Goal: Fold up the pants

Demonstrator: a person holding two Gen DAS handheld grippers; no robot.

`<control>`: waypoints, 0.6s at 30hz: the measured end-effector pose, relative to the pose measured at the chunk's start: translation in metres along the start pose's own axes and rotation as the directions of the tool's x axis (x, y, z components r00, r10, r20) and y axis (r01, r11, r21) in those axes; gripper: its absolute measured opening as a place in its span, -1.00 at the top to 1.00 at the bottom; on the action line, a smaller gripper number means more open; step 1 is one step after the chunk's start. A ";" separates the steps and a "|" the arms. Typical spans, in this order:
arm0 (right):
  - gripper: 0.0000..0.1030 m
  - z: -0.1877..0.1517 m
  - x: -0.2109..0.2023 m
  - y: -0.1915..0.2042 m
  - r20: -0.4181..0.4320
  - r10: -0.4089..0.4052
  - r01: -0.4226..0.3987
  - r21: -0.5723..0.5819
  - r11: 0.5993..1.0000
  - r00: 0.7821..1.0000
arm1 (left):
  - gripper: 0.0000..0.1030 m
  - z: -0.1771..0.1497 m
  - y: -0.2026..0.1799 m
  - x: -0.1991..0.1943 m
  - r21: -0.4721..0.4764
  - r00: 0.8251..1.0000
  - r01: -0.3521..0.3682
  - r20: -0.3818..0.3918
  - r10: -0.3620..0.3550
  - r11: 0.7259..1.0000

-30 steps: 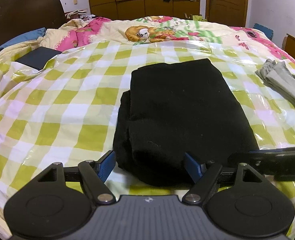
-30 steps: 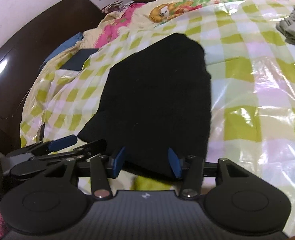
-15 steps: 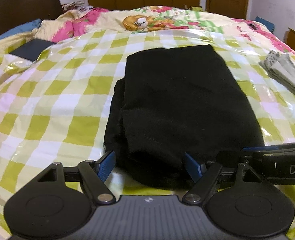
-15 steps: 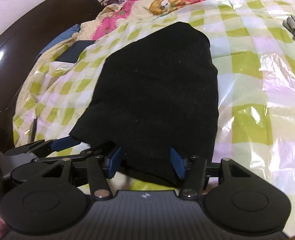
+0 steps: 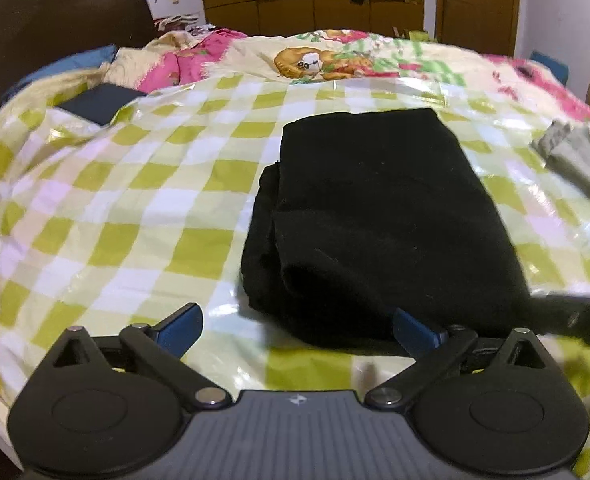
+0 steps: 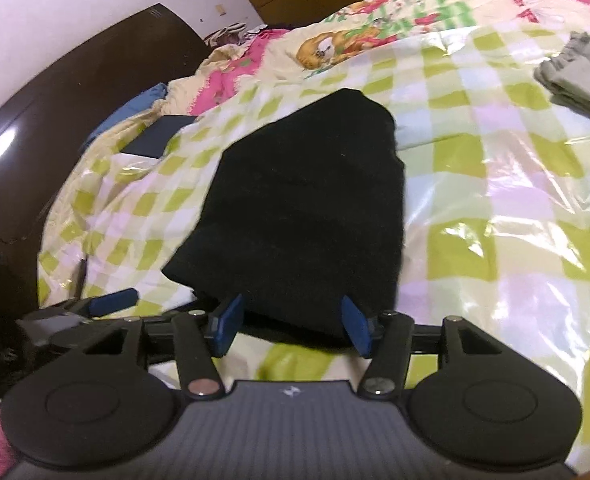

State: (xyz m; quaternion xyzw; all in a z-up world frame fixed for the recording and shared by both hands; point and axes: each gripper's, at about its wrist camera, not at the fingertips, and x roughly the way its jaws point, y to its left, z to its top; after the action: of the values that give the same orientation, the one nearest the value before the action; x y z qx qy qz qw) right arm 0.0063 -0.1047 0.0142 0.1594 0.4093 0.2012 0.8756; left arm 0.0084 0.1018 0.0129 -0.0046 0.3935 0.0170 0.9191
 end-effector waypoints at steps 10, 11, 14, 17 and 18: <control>-0.12 -0.014 0.001 0.002 -0.027 0.006 -0.006 0.009 1.000 1.000 | -1.00 -0.008 -0.008 -0.009 0.008 0.999 -0.040 -0.014 0.041 0.999; -0.12 -0.014 0.000 0.002 -0.025 0.007 -0.007 0.009 1.000 1.000 | -1.00 -0.007 -0.008 -0.012 -0.001 0.999 -0.039 -0.012 0.039 0.999; -0.12 -0.016 -0.003 0.001 -0.019 0.013 -0.013 0.017 1.000 1.000 | -1.00 -0.006 -0.007 -0.016 -0.014 1.000 -0.014 -0.007 0.014 1.000; -0.12 -0.018 -0.004 0.001 -0.022 0.016 -0.015 0.022 1.000 1.000 | -1.00 -0.007 -0.008 -0.016 -0.017 1.000 -0.009 -0.009 0.008 1.000; -0.12 -0.018 -0.004 0.001 -0.020 0.019 -0.018 0.022 1.000 1.000 | -1.00 -0.008 -0.009 -0.016 -0.013 1.000 -0.013 -0.011 0.013 1.000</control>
State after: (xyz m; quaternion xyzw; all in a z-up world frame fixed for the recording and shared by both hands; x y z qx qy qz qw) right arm -0.0102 -0.1035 0.0059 0.1707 0.4188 0.2063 0.8677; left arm -0.0080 0.0918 0.0192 -0.0083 0.3986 0.0256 0.9167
